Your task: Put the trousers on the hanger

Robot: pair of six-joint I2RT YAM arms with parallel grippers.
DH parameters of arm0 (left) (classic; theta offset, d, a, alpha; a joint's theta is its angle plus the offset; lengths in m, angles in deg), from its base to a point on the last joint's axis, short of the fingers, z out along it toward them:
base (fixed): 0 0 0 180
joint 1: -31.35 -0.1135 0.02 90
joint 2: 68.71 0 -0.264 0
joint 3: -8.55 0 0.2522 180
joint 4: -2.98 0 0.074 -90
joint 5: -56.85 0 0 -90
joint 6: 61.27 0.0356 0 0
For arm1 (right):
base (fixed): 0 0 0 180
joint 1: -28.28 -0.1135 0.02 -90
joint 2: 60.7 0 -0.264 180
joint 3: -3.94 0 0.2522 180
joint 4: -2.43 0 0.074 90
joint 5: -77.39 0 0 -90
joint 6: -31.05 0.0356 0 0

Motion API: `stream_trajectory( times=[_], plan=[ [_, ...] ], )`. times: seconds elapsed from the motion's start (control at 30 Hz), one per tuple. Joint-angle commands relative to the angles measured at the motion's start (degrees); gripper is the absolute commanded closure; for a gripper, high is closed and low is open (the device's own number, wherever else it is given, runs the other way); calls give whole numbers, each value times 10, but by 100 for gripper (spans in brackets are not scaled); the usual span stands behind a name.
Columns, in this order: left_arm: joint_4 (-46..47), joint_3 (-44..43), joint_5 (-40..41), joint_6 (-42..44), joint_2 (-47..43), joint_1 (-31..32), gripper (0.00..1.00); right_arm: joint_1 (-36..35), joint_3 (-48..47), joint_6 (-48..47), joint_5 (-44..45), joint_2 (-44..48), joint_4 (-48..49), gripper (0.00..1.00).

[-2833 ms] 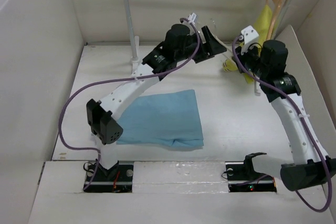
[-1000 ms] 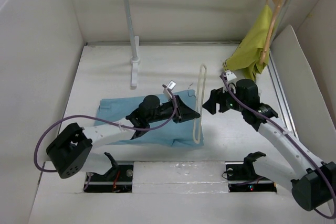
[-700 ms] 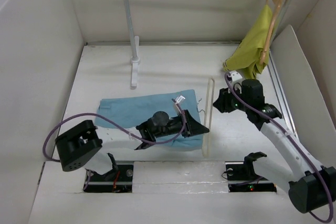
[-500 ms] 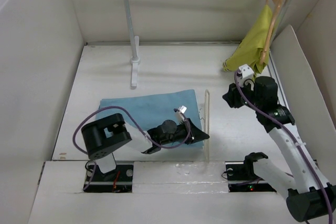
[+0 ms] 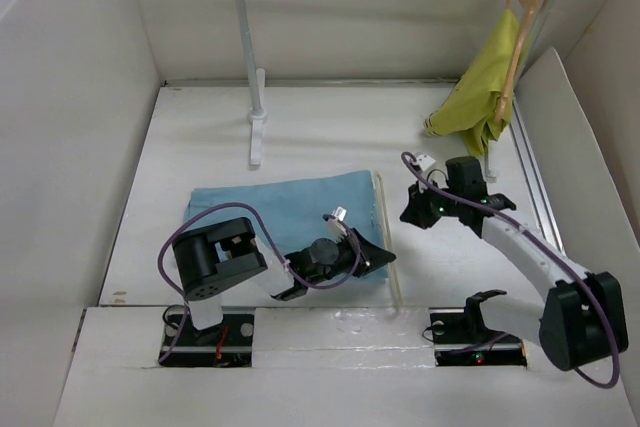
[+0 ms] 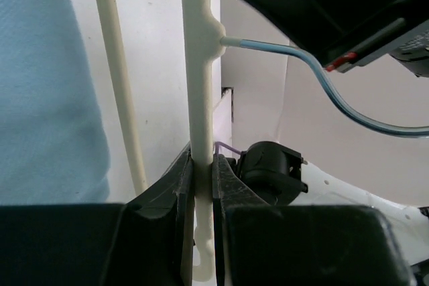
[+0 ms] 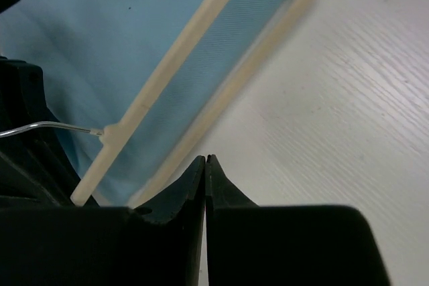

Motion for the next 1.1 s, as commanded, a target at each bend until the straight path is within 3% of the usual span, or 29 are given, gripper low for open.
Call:
stream_trajectory(
  times=[0.0,0.17,0.37,0.63,0.77,1.07],
  plan=[
    [66,13,10,-7,5,-5,100,-26,14,10,-50,-46,117,91],
    [65,26,-7,-2,11,-30,100,-61,11,52,-55,-112,208,87],
    [58,11,-18,-2,31,-36,100,-98,9,93,-11,-176,275,67],
    [74,8,-28,-5,60,-48,100,-104,19,112,30,-219,314,65],
    [60,10,-29,-2,51,-48,100,-117,16,111,56,-236,290,64],
    [42,8,-29,6,36,-48,100,-139,32,120,161,-134,197,58]
  ],
)
